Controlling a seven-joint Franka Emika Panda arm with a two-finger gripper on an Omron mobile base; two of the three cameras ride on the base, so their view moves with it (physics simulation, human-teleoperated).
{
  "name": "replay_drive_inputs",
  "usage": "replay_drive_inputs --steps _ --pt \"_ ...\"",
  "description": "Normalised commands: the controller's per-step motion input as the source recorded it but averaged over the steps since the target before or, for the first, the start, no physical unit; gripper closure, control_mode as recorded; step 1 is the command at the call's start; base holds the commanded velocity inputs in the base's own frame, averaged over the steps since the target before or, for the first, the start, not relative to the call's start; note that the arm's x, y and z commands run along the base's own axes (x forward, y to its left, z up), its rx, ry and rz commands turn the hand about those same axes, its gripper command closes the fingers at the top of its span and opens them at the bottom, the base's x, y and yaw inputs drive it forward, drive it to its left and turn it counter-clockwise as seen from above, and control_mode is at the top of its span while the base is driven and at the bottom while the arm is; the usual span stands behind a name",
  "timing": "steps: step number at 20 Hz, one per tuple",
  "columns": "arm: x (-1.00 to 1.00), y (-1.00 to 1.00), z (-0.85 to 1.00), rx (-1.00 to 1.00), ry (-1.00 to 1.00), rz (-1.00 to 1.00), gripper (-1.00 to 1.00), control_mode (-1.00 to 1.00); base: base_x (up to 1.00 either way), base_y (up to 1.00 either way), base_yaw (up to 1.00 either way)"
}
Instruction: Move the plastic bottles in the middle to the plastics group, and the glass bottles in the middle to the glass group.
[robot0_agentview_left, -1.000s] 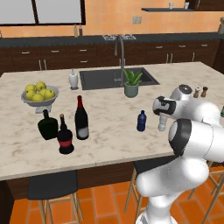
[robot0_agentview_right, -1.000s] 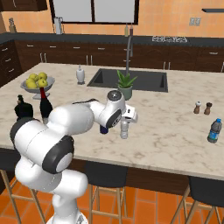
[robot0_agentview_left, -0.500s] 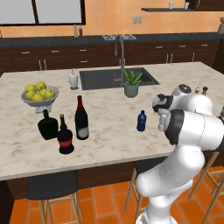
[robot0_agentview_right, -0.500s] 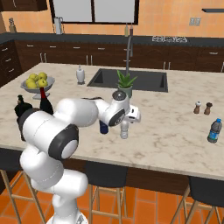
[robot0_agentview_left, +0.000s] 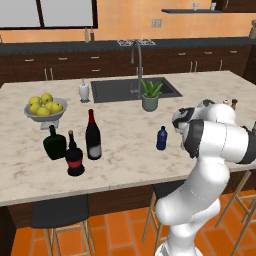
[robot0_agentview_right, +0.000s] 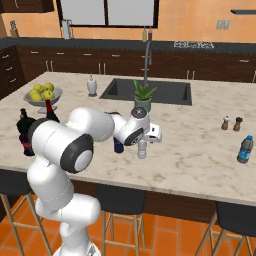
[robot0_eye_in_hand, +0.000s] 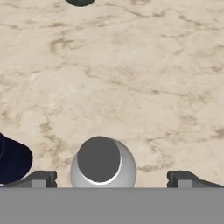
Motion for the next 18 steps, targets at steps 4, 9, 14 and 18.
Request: replay_drive_inputs --steps 4,9,14,18 --pt "0.19 0.00 -0.23 0.00 0.00 0.05 -1.00 -1.00 0.00 0.00 0.00" --pt "0.00 0.00 0.00 0.00 0.00 0.01 1.00 -1.00 0.00 0.00 0.00" --pt "-0.27 -0.14 0.09 0.00 0.00 -0.01 1.00 -1.00 0.00 0.00 0.00" --pt "-0.50 -0.54 0.23 0.00 0.00 -0.11 1.00 -1.00 0.00 0.00 0.00"
